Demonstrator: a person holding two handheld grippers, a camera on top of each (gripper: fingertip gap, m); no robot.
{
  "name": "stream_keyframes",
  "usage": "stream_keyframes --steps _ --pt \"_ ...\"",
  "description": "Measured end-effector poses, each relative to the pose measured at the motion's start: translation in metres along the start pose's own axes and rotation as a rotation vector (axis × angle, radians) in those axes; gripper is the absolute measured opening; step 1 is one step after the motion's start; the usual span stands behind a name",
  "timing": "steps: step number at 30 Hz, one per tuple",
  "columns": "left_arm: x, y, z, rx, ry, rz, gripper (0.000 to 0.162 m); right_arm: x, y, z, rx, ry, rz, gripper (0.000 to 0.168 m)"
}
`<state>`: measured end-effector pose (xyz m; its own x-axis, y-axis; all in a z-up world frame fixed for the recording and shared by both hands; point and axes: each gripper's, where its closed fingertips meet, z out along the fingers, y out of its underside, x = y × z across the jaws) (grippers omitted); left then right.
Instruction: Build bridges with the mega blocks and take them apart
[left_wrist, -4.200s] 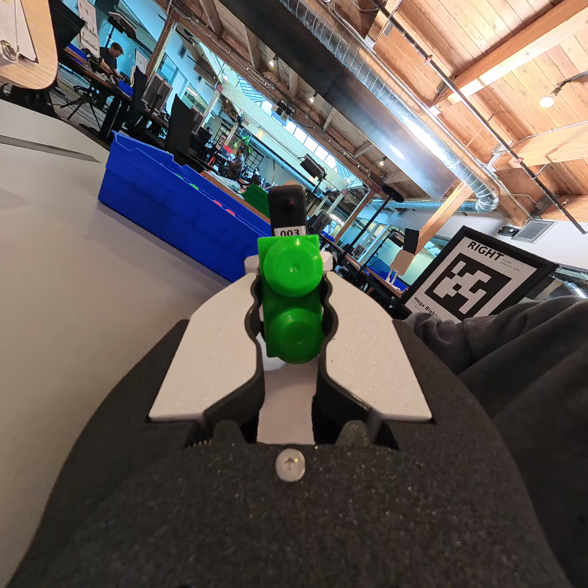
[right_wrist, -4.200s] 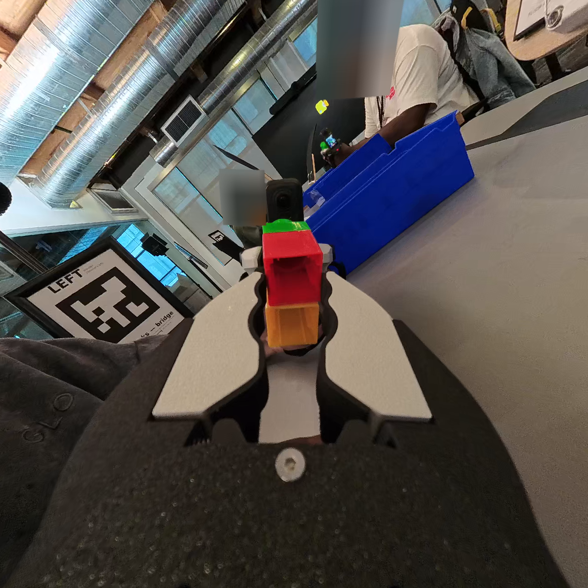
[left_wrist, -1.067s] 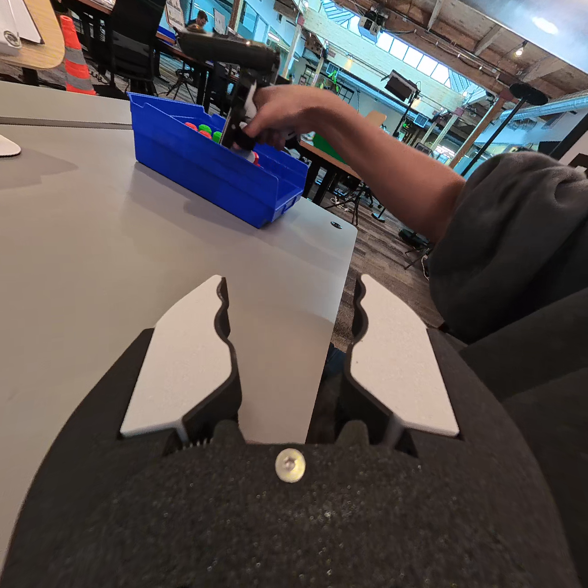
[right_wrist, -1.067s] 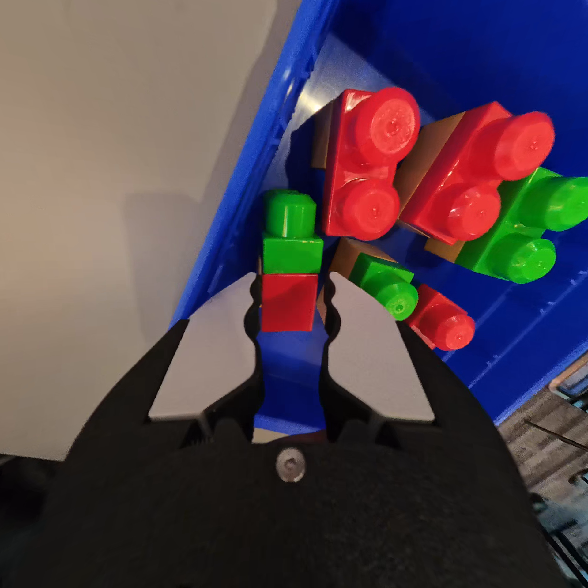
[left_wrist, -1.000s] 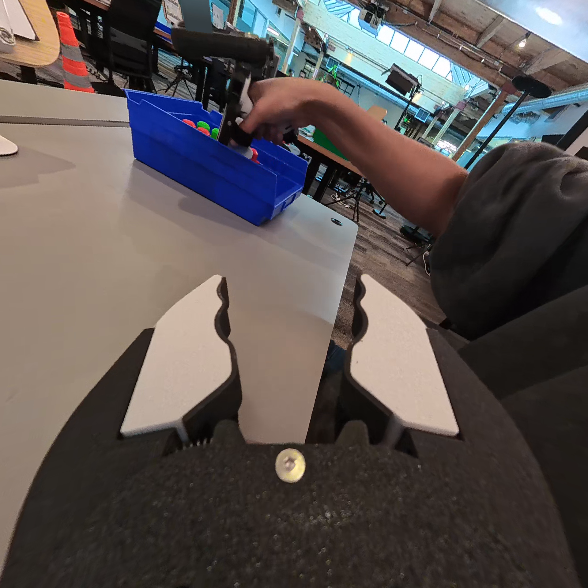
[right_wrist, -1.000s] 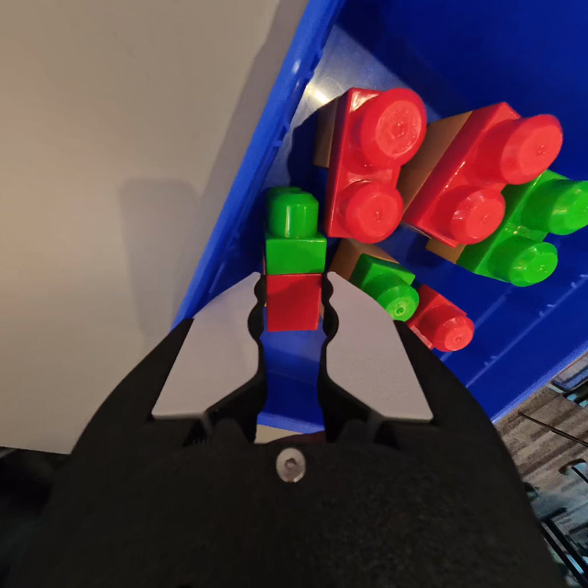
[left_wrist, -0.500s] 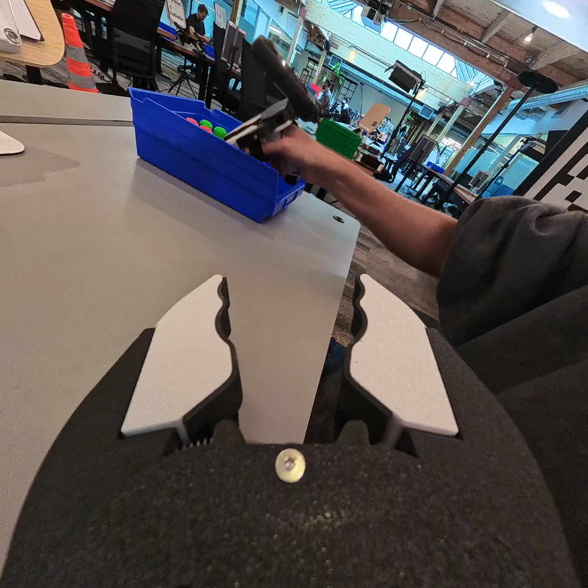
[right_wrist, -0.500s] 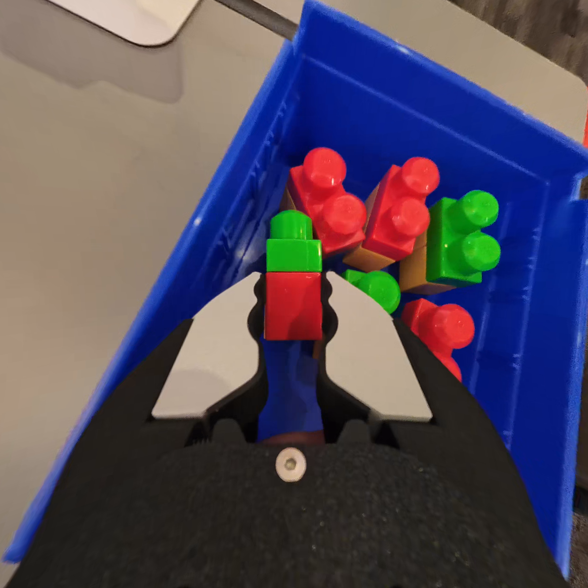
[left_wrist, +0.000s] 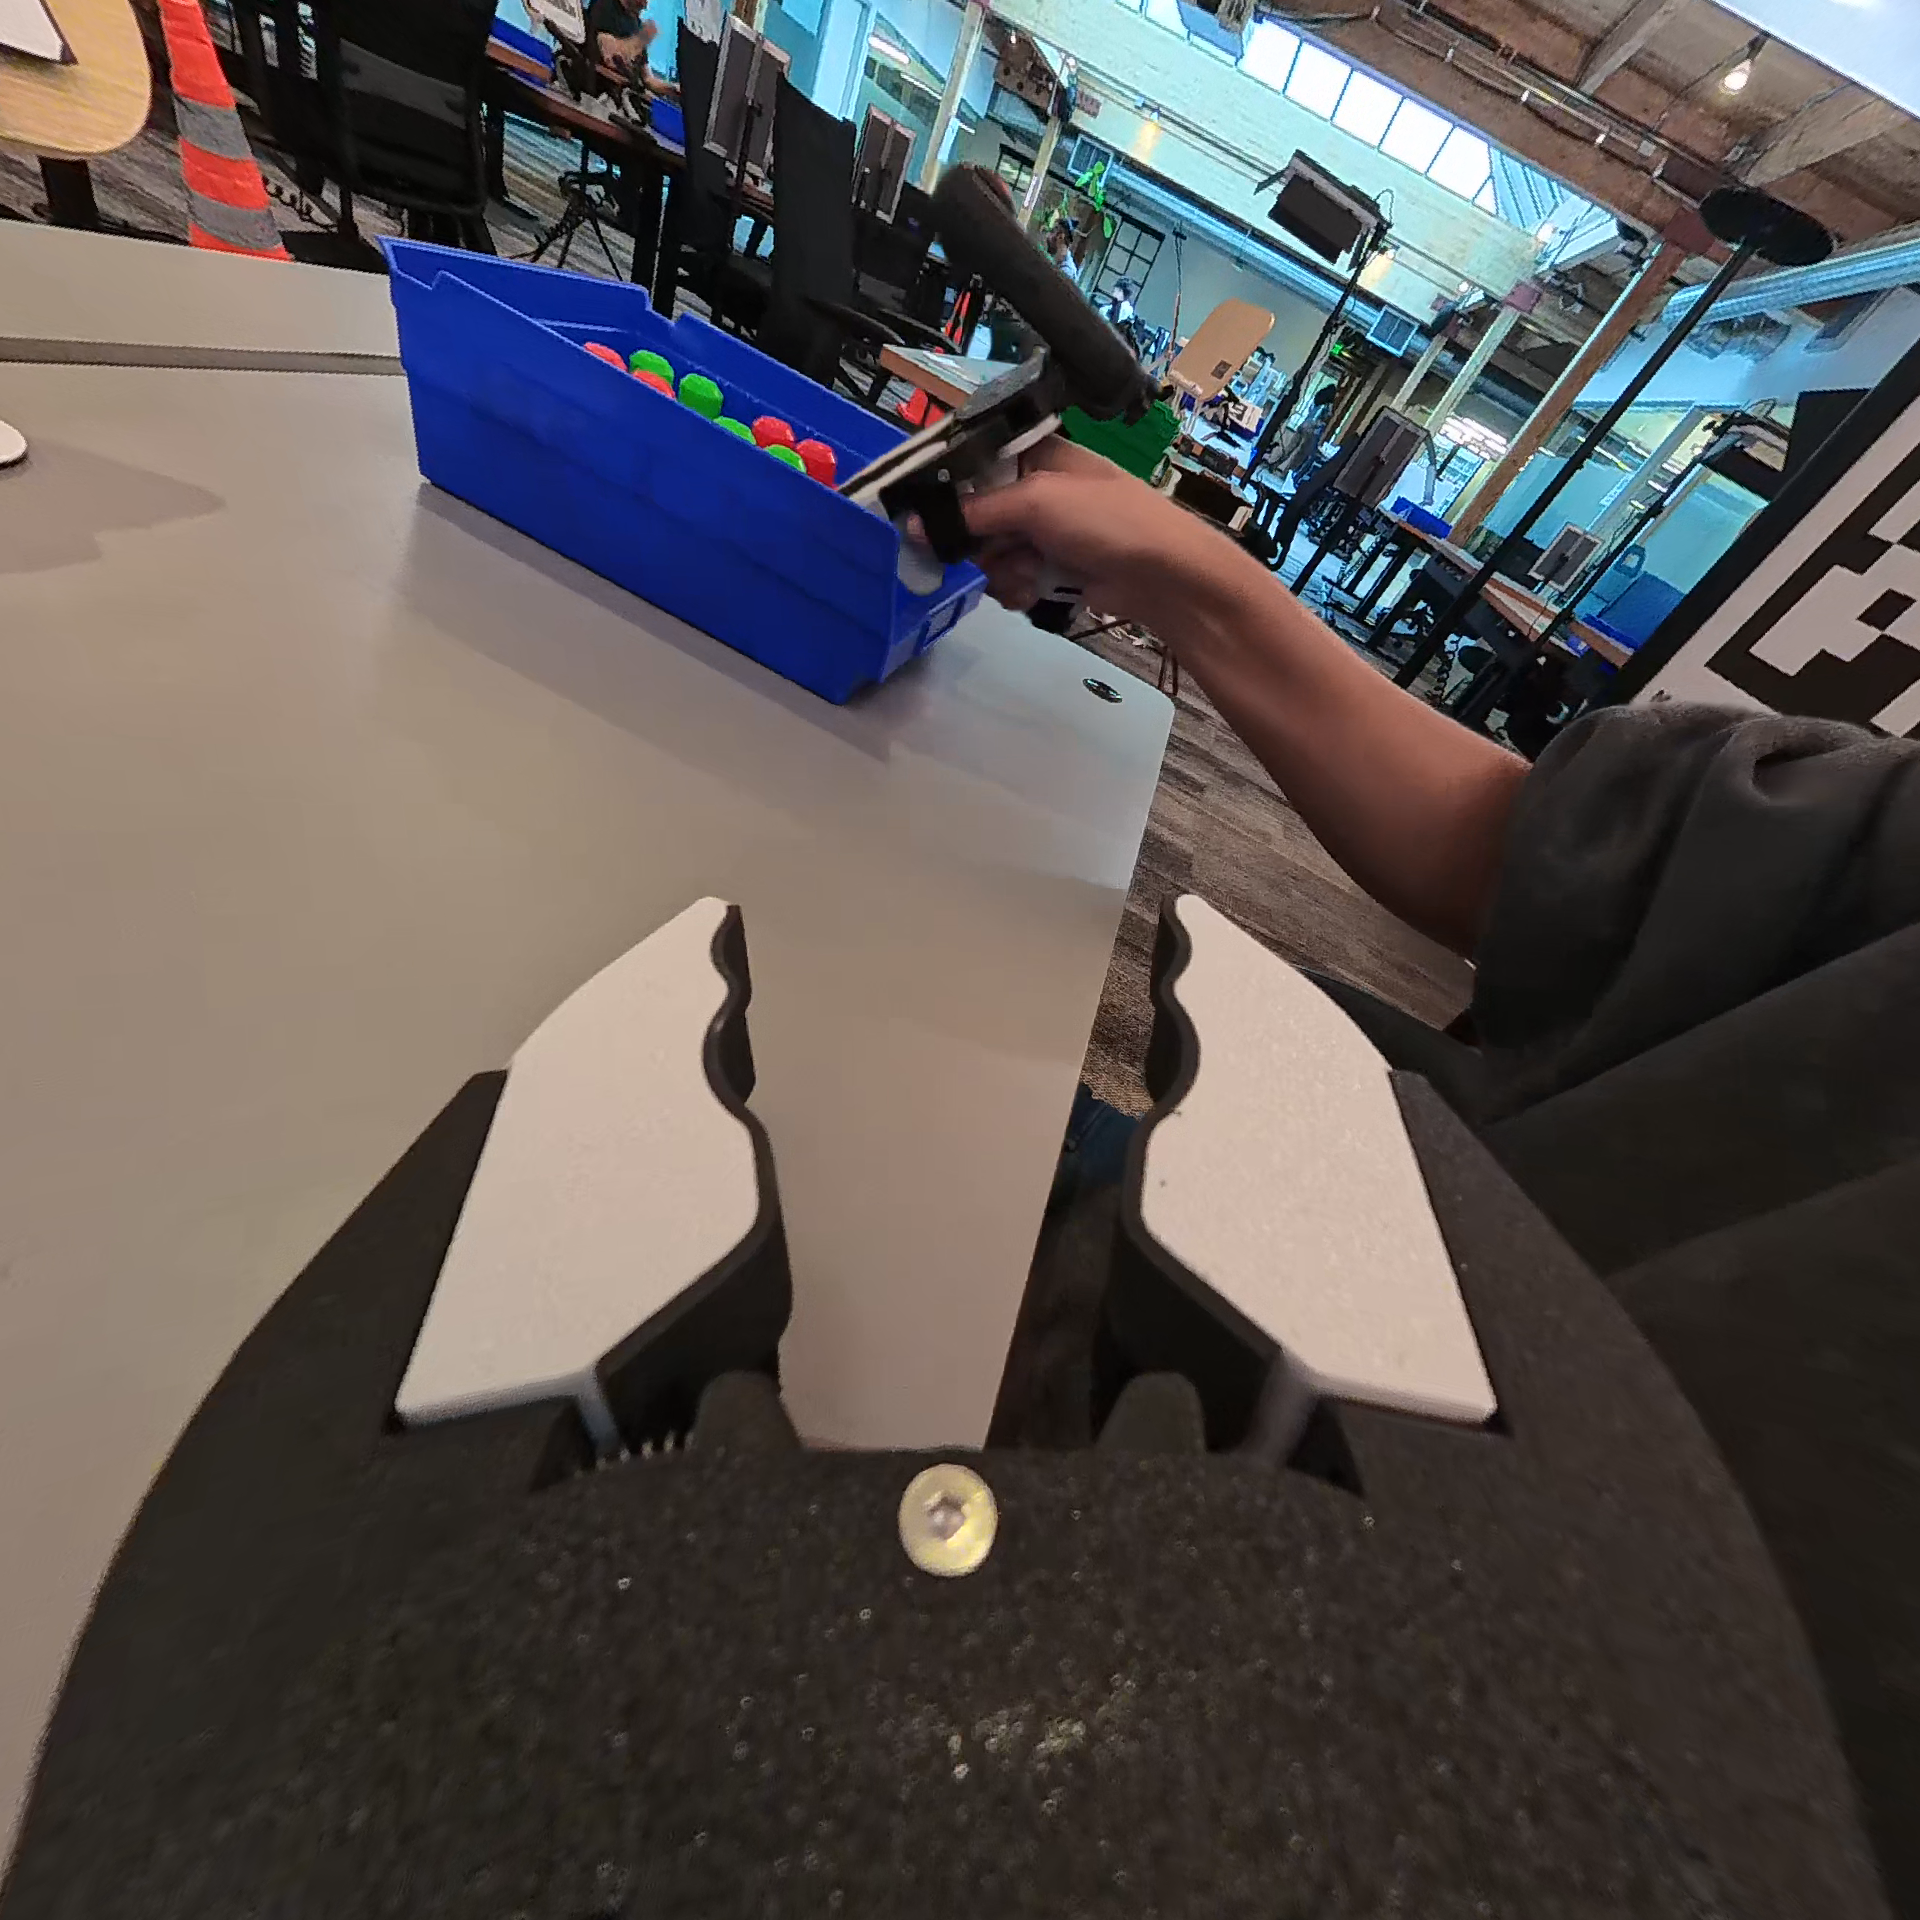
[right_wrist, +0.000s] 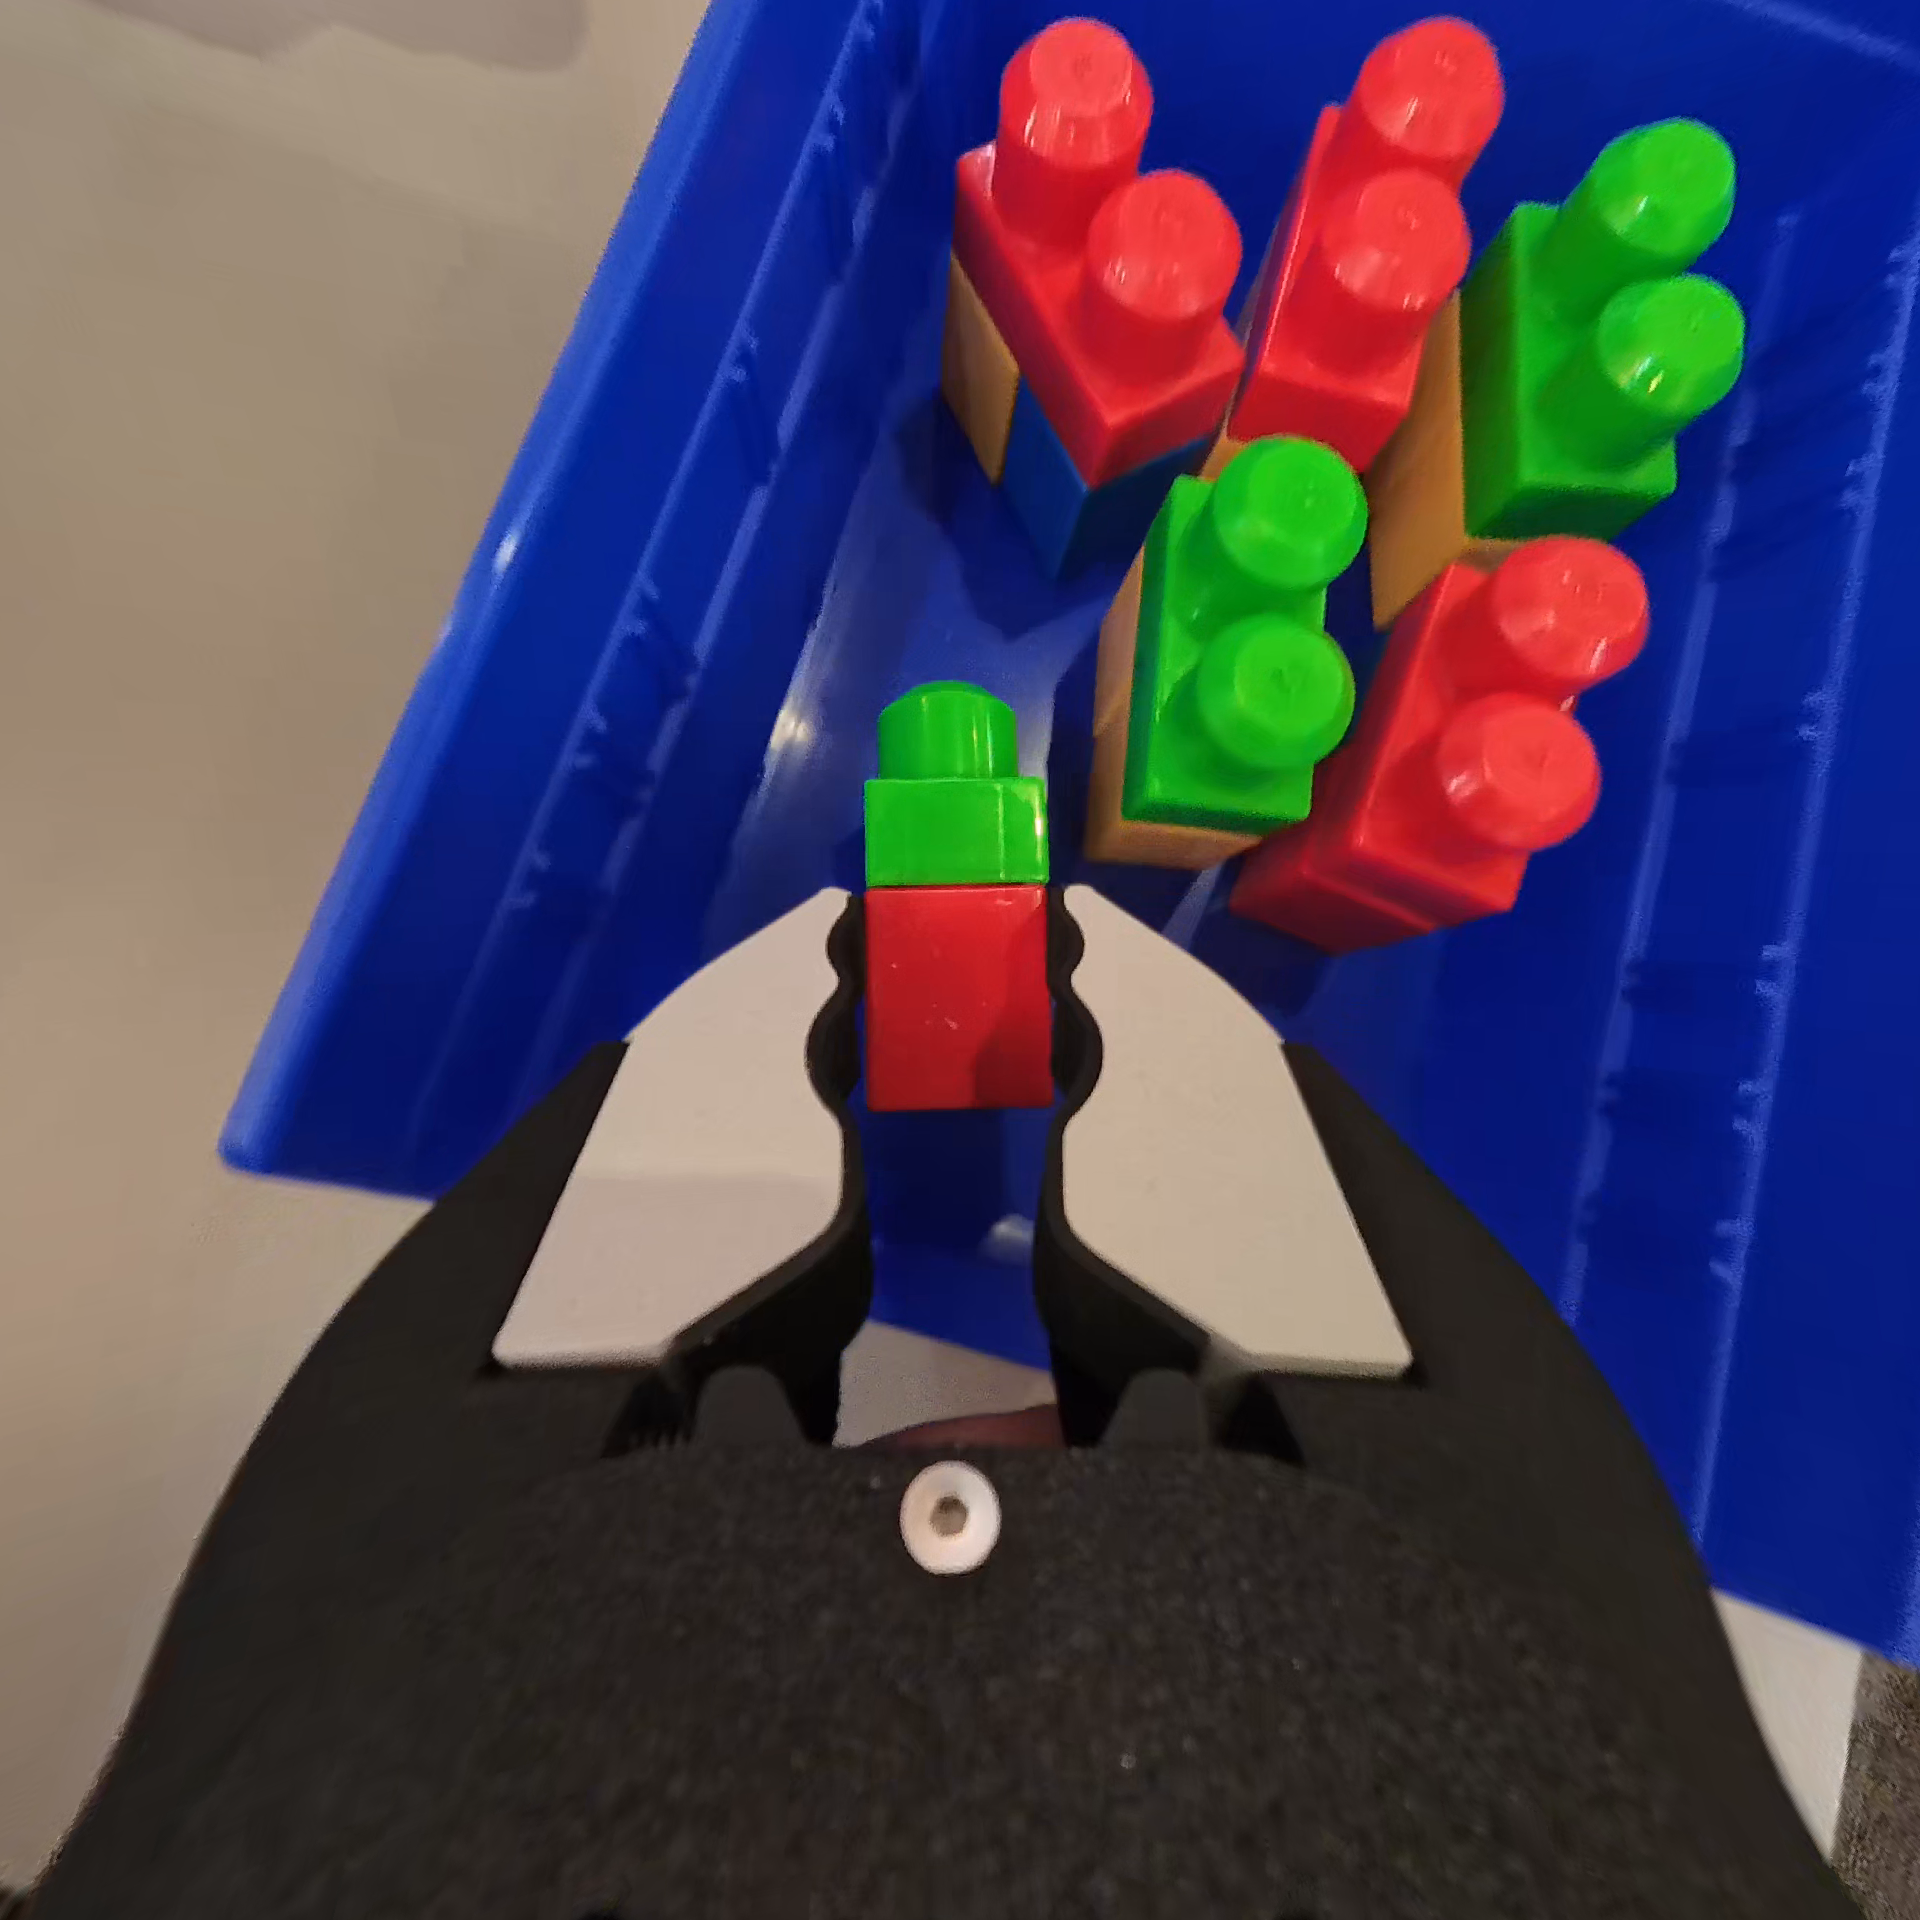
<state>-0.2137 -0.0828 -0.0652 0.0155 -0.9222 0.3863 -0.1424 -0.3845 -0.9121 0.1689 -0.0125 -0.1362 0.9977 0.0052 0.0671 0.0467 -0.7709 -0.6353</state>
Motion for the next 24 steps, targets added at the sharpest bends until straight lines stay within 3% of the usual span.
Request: stream_keyframes --steps 4,8,12,16,18,21,24 --pt "0.003 0.000 0.001 -0.003 0.004 0.014 0.074 0.002 -0.002 -0.003 0.006 -0.014 0.002 0.034" --pt "0.007 -0.001 0.004 -0.010 0.012 0.026 0.074 0.002 -0.054 -0.010 0.244 -0.033 -0.003 0.033" --pt "0.007 -0.002 0.004 -0.012 -0.002 0.053 0.074 0.008 -0.082 0.001 0.316 -0.019 0.027 0.033" --pt "0.006 -0.002 0.003 -0.011 0.001 0.043 0.074 0.003 -0.073 0.026 0.208 -0.040 0.013 0.033" --pt "0.006 0.000 0.002 -0.014 -0.002 0.042 0.074 -0.002 -0.055 0.039 0.075 -0.069 0.011 0.033" --pt "0.005 0.001 0.000 -0.014 -0.003 0.039 0.074 -0.001 -0.048 0.039 0.031 -0.055 -0.015 0.034" --pt "0.006 0.001 -0.001 -0.013 0.002 0.030 0.074 -0.005 -0.045 0.029 -0.117 -0.102 -0.055 0.053"
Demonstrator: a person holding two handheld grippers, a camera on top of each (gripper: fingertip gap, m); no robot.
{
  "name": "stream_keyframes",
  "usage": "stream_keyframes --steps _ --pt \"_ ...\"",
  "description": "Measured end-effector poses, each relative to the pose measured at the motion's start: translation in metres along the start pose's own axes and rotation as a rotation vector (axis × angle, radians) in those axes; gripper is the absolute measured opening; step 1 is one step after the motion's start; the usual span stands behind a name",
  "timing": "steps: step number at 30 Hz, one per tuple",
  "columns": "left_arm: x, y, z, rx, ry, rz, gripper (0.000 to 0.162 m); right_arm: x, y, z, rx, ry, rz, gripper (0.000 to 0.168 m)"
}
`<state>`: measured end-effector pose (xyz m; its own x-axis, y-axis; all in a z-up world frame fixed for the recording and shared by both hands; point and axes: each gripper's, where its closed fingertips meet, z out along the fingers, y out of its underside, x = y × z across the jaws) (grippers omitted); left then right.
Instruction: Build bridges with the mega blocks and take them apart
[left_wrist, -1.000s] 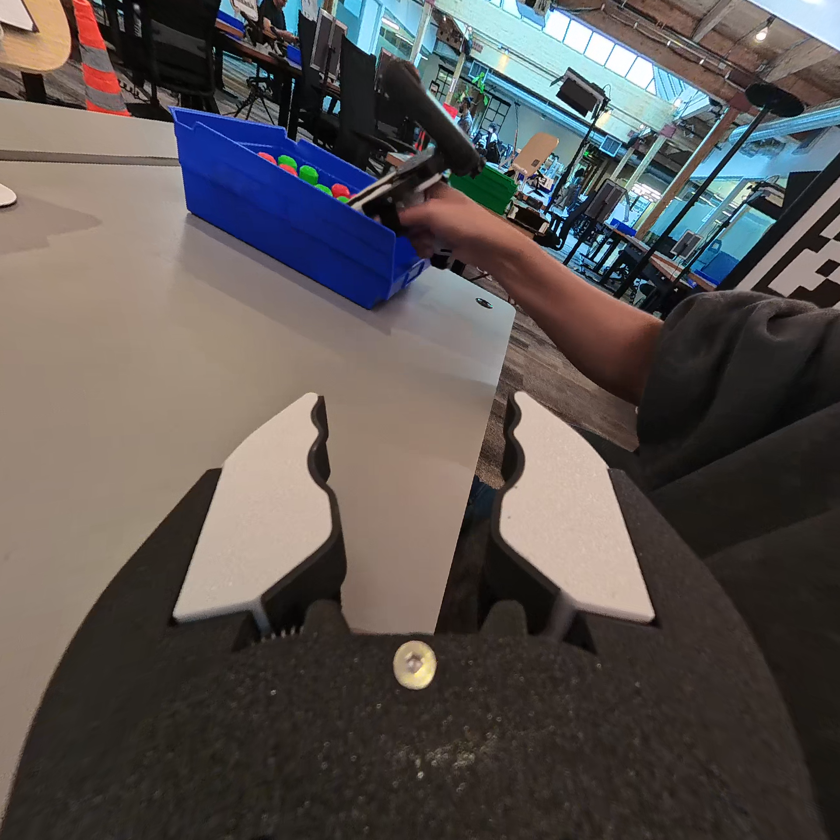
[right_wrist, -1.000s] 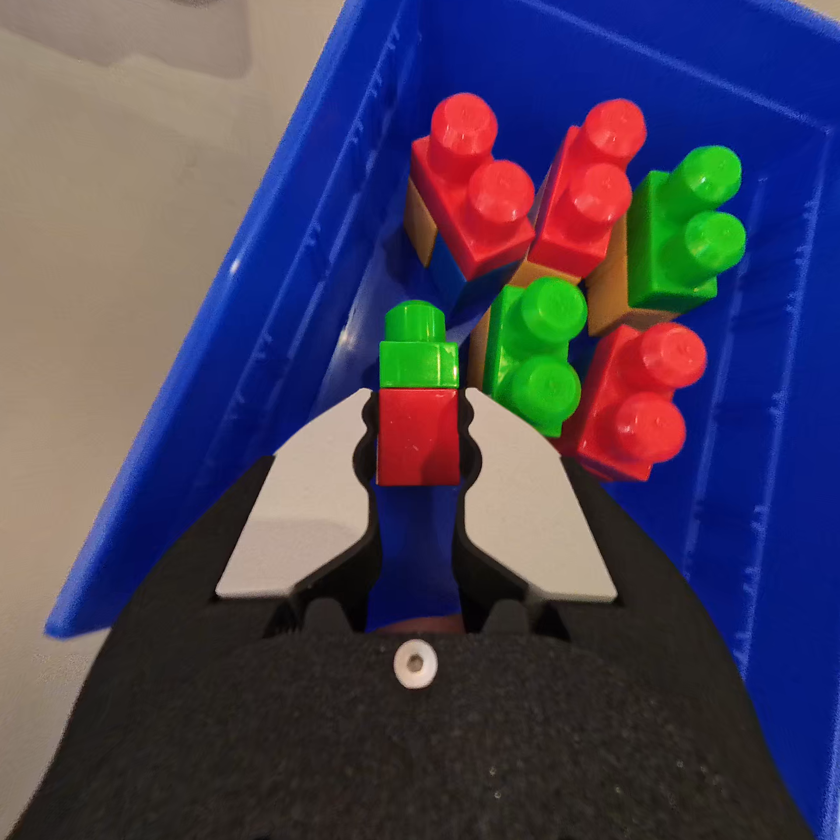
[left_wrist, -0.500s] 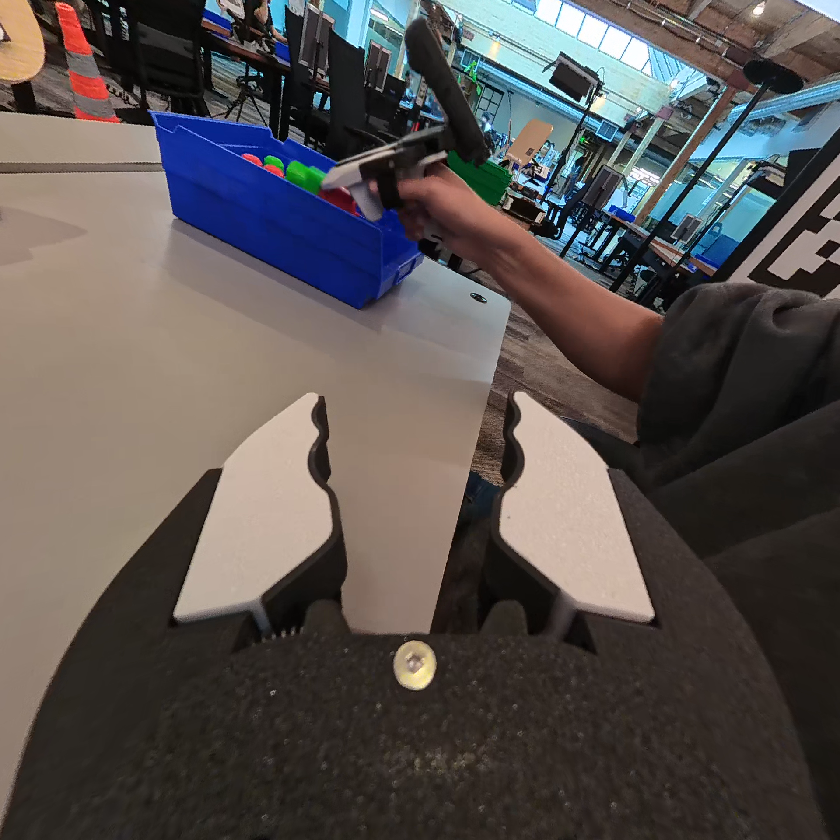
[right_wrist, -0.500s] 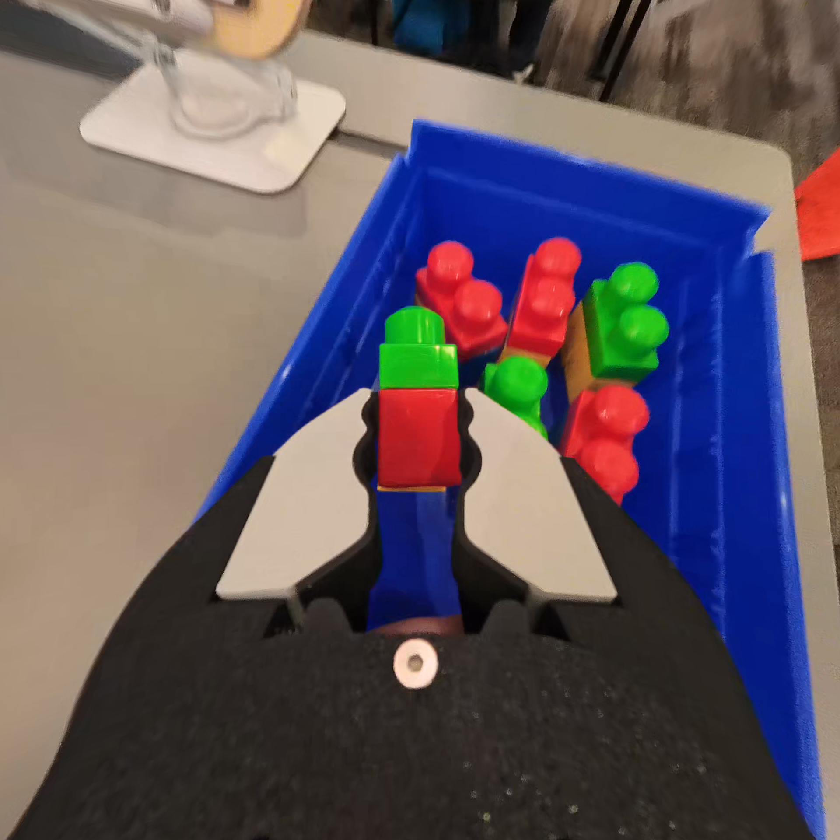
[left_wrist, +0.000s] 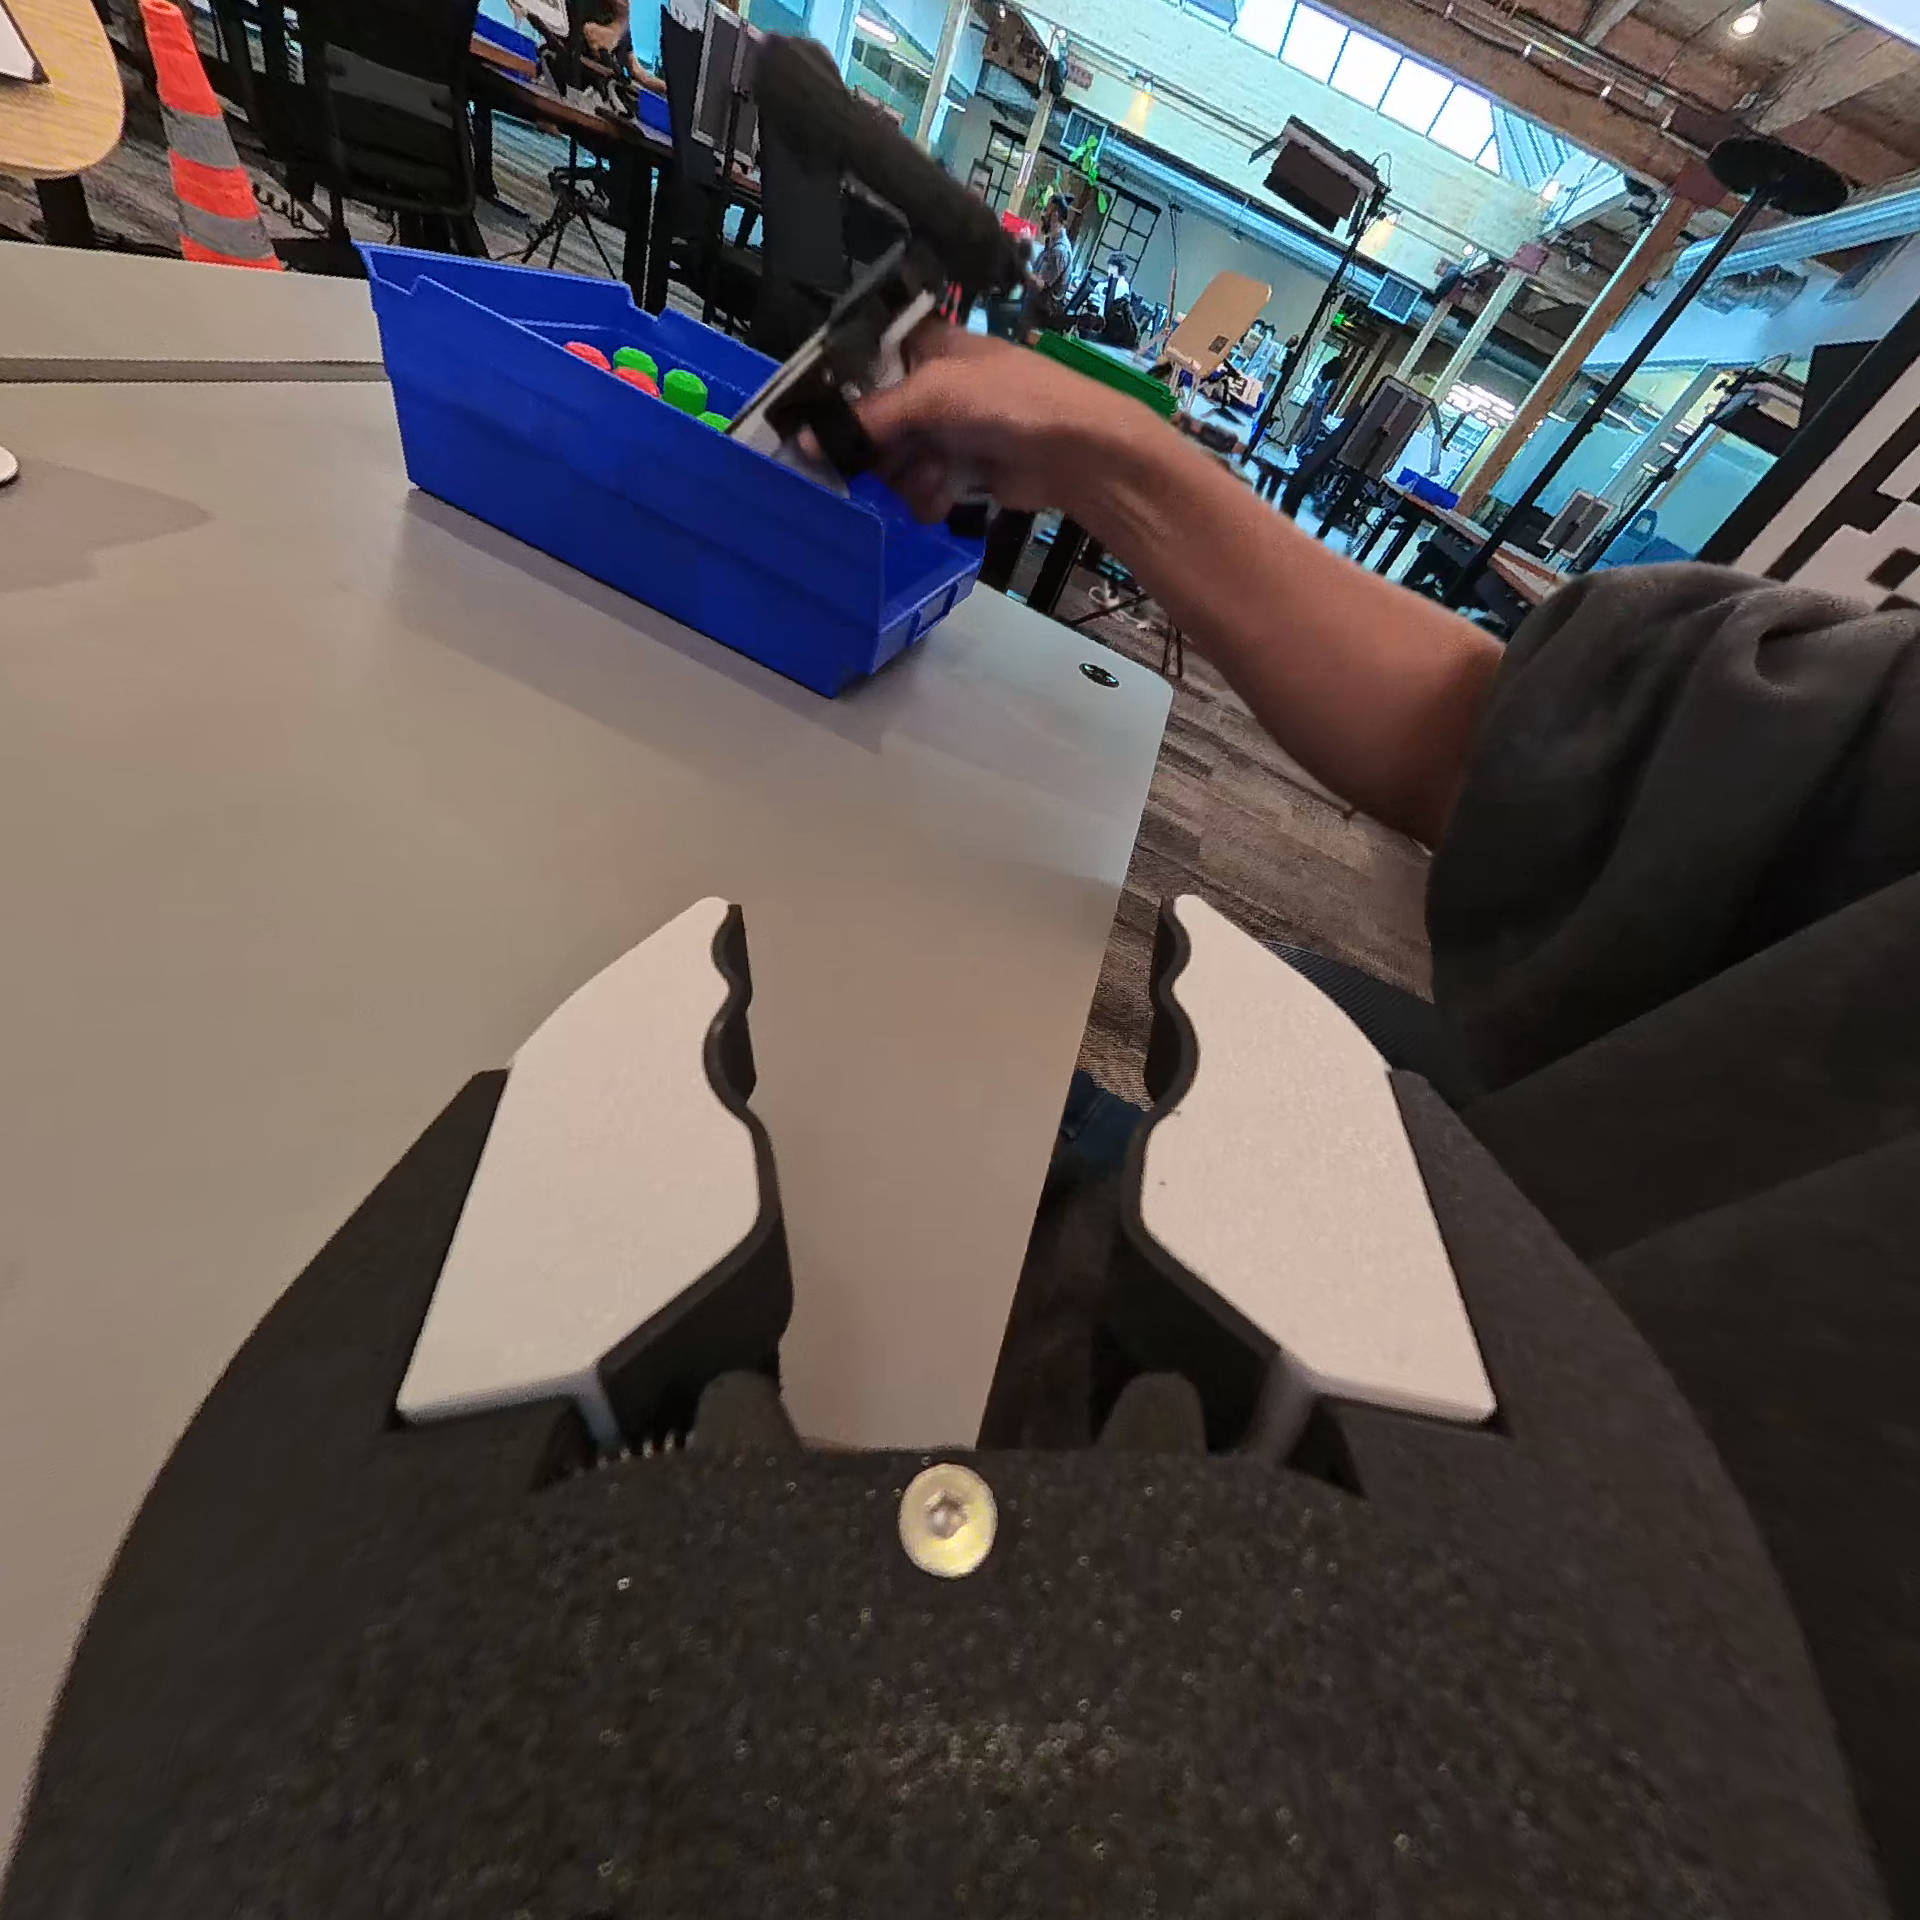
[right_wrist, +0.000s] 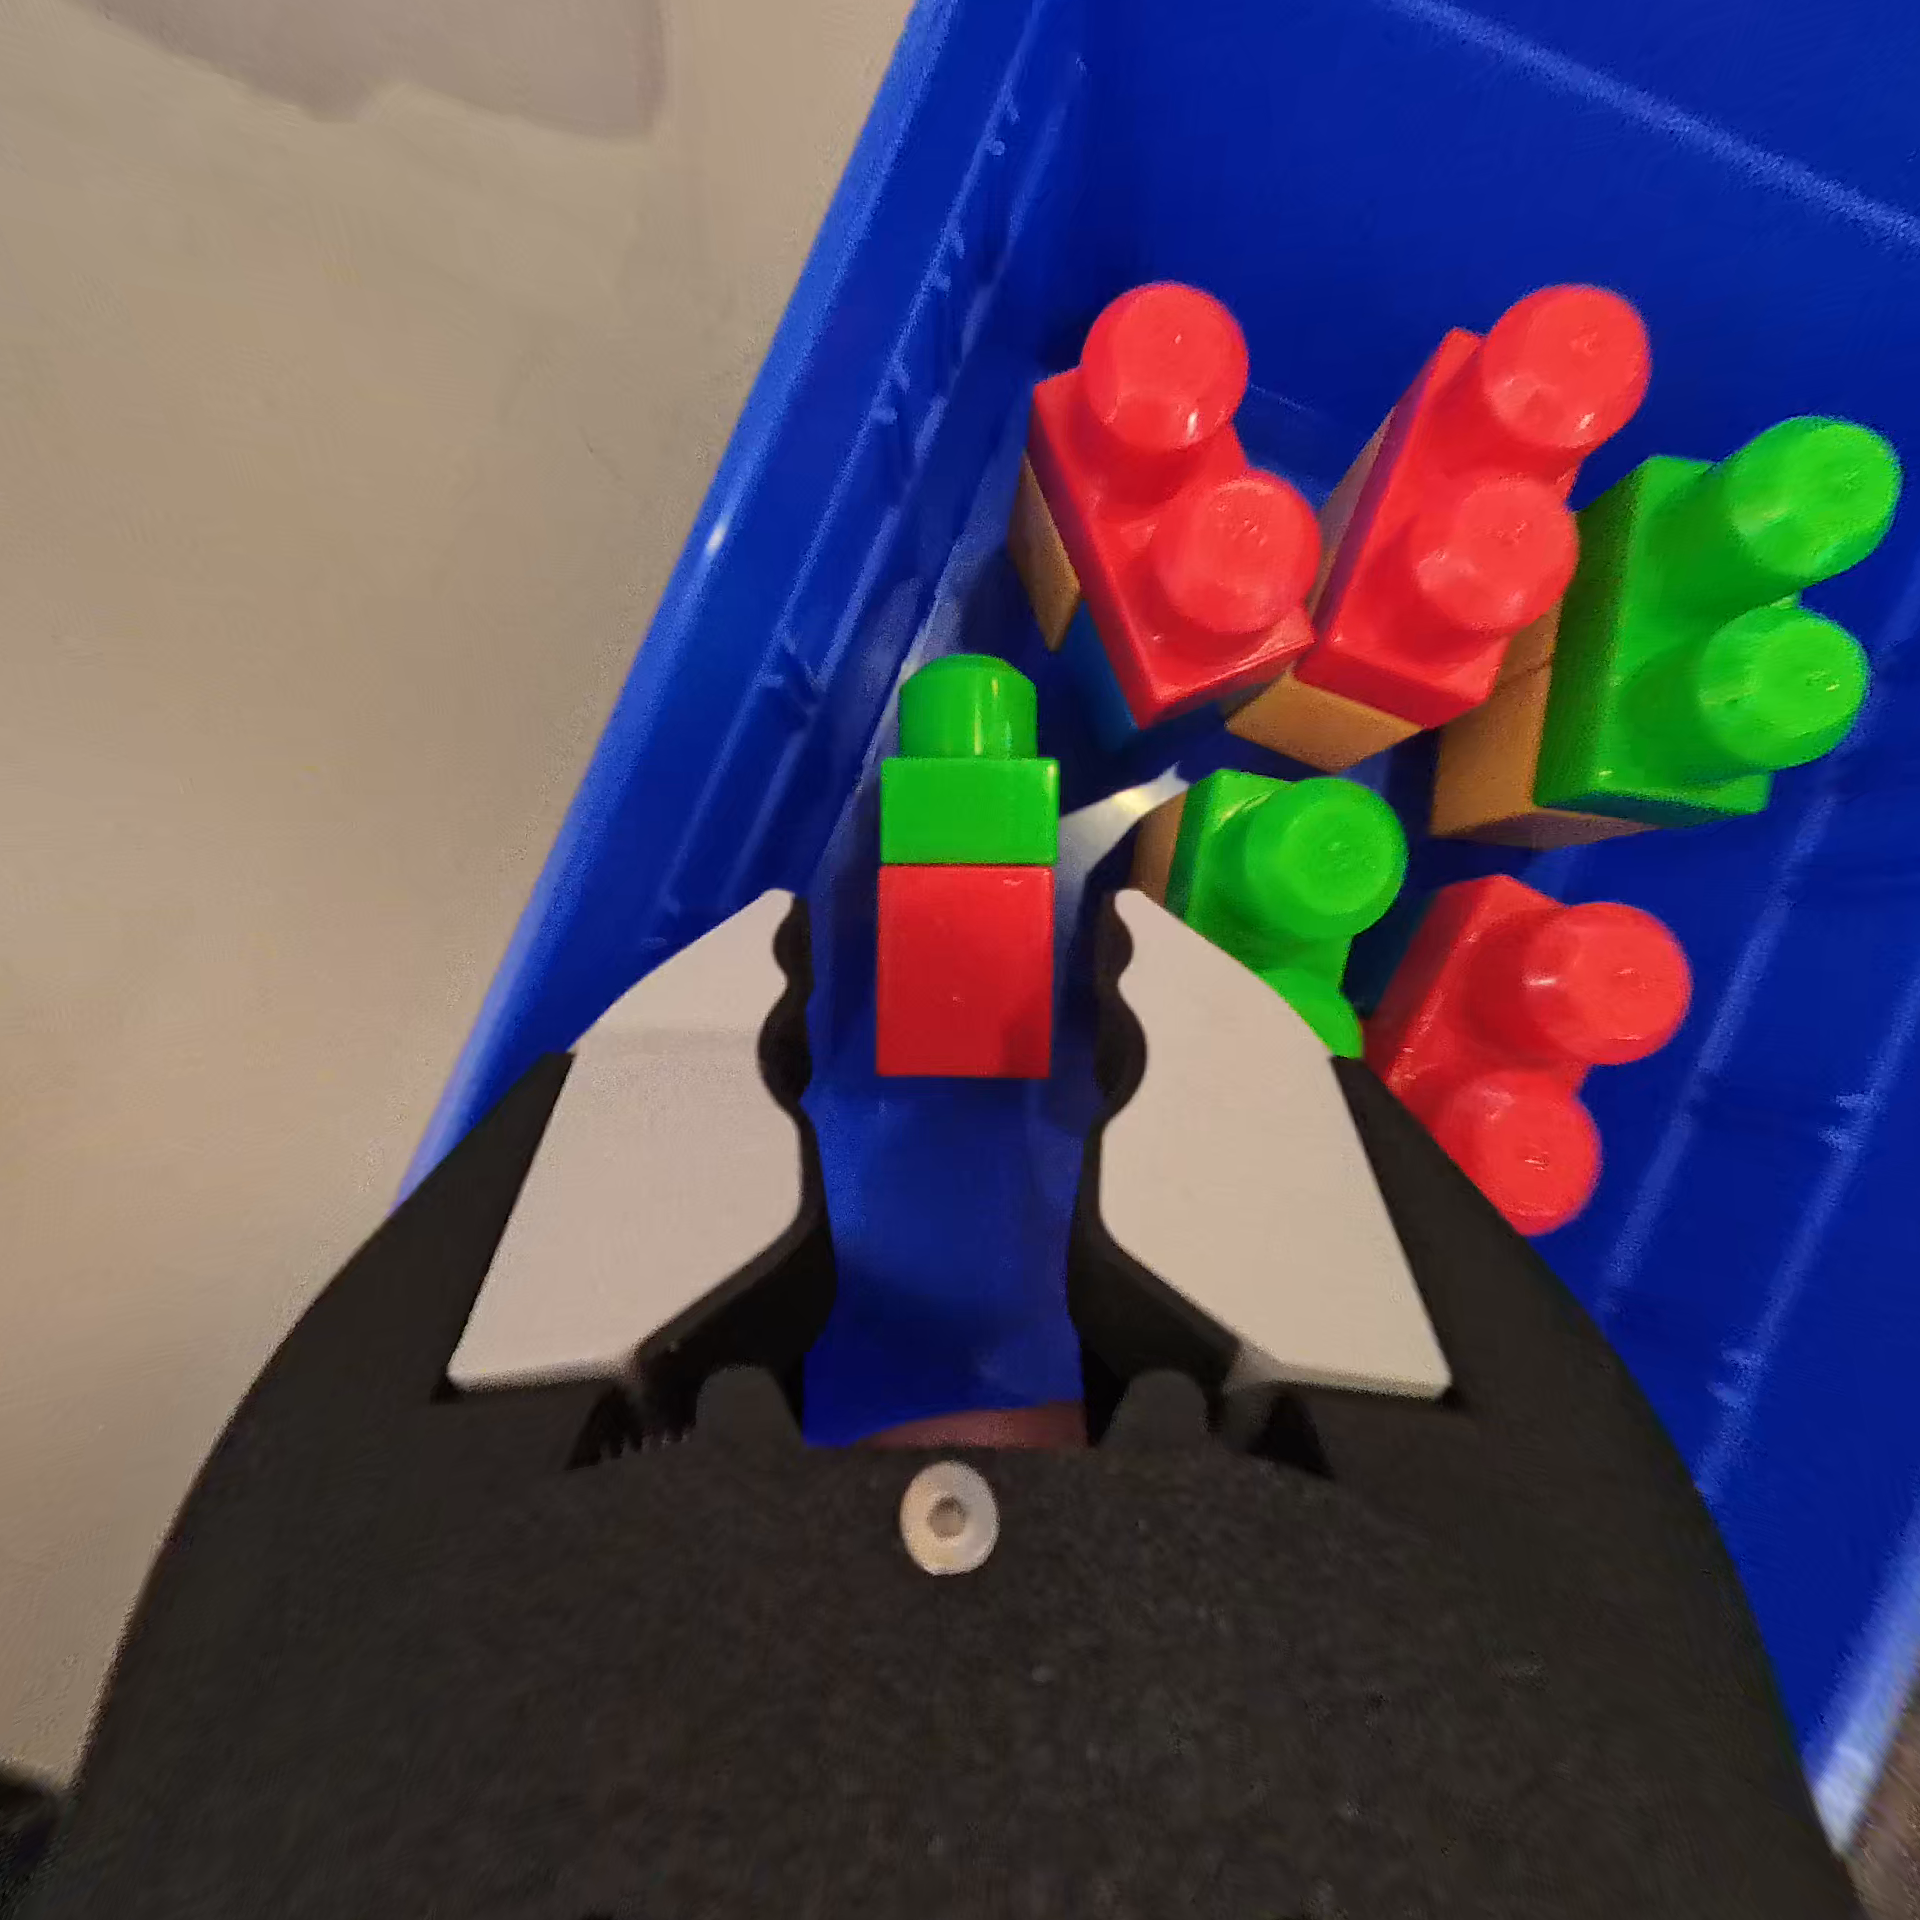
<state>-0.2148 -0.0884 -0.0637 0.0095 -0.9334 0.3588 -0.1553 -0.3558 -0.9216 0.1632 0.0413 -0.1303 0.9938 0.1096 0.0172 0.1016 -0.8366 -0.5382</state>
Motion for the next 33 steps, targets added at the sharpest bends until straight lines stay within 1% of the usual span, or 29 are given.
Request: stream_keyframes --steps 3,5,8,11,13,16,17,20,21,24,26,28,29,31,33 --pt "0.001 0.001 0.002 -0.006 0.008 -0.009 0.074 -0.002 -0.017 -0.018 -0.124 -0.059 0.003 0.058" --pt "0.003 0.002 0.004 -0.014 0.013 -0.006 0.074 -0.004 -0.028 -0.021 -0.214 -0.077 -0.003 0.055" --pt "0.006 0.002 0.007 -0.023 0.017 0.008 0.074 0.007 -0.029 -0.012 -0.364 -0.010 -0.030 0.051" --pt "0.010 0.002 0.009 -0.028 0.020 0.021 0.074 0.002 -0.028 0.004 -0.436 -0.013 -0.042 0.048" --pt "0.011 0.003 0.010 -0.034 0.019 0.027 0.074 0.007 -0.020 0.015 -0.508 0.035 -0.054 0.043" --pt "0.012 0.005 0.010 -0.041 0.020 0.024 0.074 0.013 -0.007 0.029 -0.573 0.061 -0.042 0.034" --pt "0.012 0.005 0.009 -0.041 0.020 0.024 0.074 0.014 -0.004 0.033 -0.573 0.062 -0.033 0.035" --pt "0.013 0.003 0.007 -0.035 0.016 0.032 0.074 0.015 -0.011 0.032 -0.505 0.056 -0.052 0.034" --pt "0.013 0.003 0.006 -0.033 0.014 0.035 0.074 0.015 -0.020 0.028 -0.448 0.055 -0.066 0.034" --pt "0.012 0.003 0.005 -0.032 0.011 0.033 0.073 0.011 -0.055 0.007 -0.185 0.042 -0.073 0.034" --pt "0.012 0.003 0.006 -0.033 0.015 0.028 0.073 0.007 -0.068 -0.005 0.007 0.037 -0.056 0.033" --pt "0.012 0.004 0.006 -0.035 0.013 0.033 0.074 0.006 -0.071 -0.012 0.184 0.055 -0.034 0.034" --pt "0.013 0.004 0.006 -0.037 0.013 0.036 0.073 0.006 -0.066 -0.011 0.238 0.065 -0.019 0.034" --pt "0.013 0.006 0.008 -0.040 0.016 0.036 0.073 0.006 -0.056 -0.006 0.302 0.095 -0.015 0.034" --pt "0.014 0.007 0.010 -0.048 0.023 0.033 0.073 0.007 -0.049 0.001 0.345 0.155 -0.078 0.034"
